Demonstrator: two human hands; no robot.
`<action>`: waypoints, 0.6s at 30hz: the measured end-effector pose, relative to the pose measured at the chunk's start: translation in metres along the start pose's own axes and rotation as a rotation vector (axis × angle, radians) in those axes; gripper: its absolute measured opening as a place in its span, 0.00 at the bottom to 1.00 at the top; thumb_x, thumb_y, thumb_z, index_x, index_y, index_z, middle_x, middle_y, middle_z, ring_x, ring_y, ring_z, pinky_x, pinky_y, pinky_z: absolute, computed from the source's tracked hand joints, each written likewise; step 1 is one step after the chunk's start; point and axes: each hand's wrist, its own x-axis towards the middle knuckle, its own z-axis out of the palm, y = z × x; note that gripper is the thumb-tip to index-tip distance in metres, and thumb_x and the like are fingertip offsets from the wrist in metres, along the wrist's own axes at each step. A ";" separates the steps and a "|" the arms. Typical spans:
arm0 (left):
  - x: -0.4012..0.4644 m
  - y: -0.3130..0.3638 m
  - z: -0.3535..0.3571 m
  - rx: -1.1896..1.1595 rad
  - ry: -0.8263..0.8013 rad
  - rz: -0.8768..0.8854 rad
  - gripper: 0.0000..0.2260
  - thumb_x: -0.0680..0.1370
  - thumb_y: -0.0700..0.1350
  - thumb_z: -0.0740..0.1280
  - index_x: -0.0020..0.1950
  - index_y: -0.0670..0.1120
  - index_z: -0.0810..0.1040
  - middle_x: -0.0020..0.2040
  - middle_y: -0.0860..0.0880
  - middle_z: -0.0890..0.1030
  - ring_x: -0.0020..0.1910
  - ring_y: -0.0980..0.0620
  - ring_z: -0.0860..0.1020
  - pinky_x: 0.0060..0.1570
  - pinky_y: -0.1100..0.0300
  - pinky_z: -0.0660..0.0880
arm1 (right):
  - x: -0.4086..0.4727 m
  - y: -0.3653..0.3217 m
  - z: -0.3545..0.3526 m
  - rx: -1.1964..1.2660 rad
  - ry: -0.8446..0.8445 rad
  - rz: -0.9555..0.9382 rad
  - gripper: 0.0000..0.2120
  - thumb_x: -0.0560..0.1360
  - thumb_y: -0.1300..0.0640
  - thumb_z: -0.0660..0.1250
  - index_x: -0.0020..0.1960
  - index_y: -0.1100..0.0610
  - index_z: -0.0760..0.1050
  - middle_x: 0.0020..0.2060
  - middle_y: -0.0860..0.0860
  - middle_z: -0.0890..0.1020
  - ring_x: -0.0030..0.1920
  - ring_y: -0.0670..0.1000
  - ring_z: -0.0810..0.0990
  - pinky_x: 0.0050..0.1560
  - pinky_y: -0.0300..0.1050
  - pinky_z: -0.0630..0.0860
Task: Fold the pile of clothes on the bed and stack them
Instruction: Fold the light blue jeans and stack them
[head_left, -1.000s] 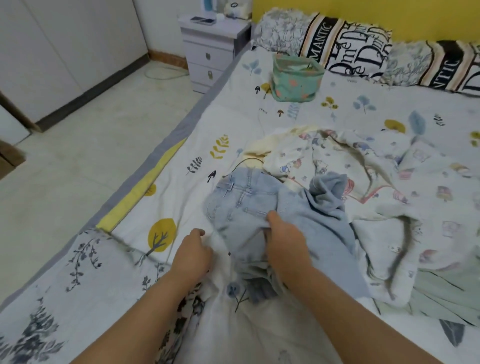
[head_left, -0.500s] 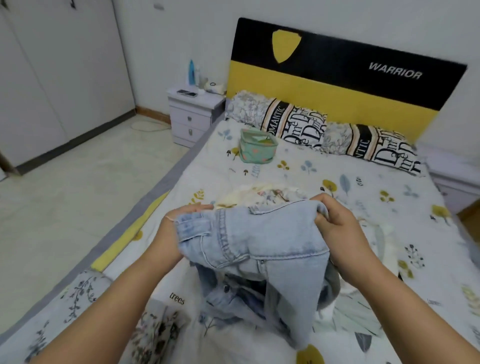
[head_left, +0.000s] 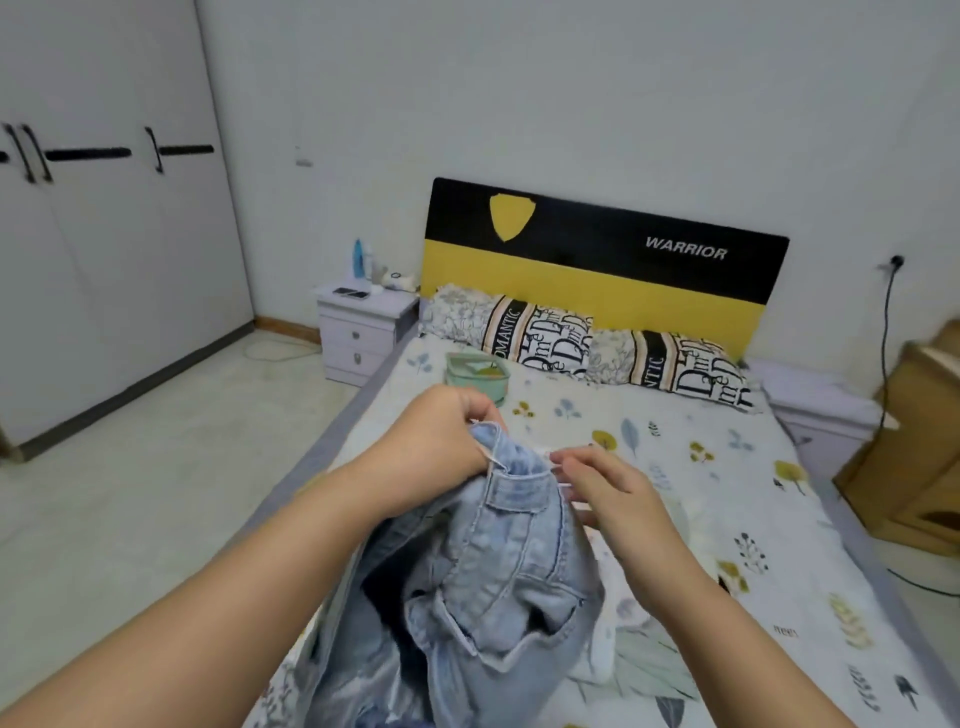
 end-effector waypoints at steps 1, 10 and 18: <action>-0.002 0.007 0.004 -0.001 -0.011 0.008 0.12 0.68 0.34 0.71 0.29 0.47 0.75 0.28 0.52 0.77 0.29 0.58 0.71 0.32 0.65 0.69 | -0.012 -0.017 0.005 -0.003 -0.076 -0.079 0.05 0.73 0.49 0.67 0.48 0.48 0.78 0.43 0.42 0.82 0.44 0.37 0.79 0.43 0.30 0.74; -0.038 0.027 0.006 -0.064 -0.071 0.035 0.12 0.67 0.38 0.76 0.33 0.46 0.73 0.29 0.50 0.75 0.29 0.56 0.70 0.30 0.64 0.65 | -0.051 -0.060 -0.008 -0.363 0.035 -0.219 0.11 0.72 0.63 0.69 0.35 0.54 0.69 0.28 0.46 0.71 0.28 0.40 0.68 0.29 0.34 0.63; -0.078 0.007 0.033 0.342 0.159 0.118 0.12 0.70 0.40 0.70 0.46 0.53 0.71 0.44 0.53 0.73 0.44 0.54 0.72 0.43 0.59 0.68 | -0.083 -0.083 -0.041 -0.180 0.071 -0.143 0.07 0.72 0.69 0.63 0.38 0.60 0.71 0.29 0.52 0.70 0.30 0.49 0.68 0.32 0.41 0.63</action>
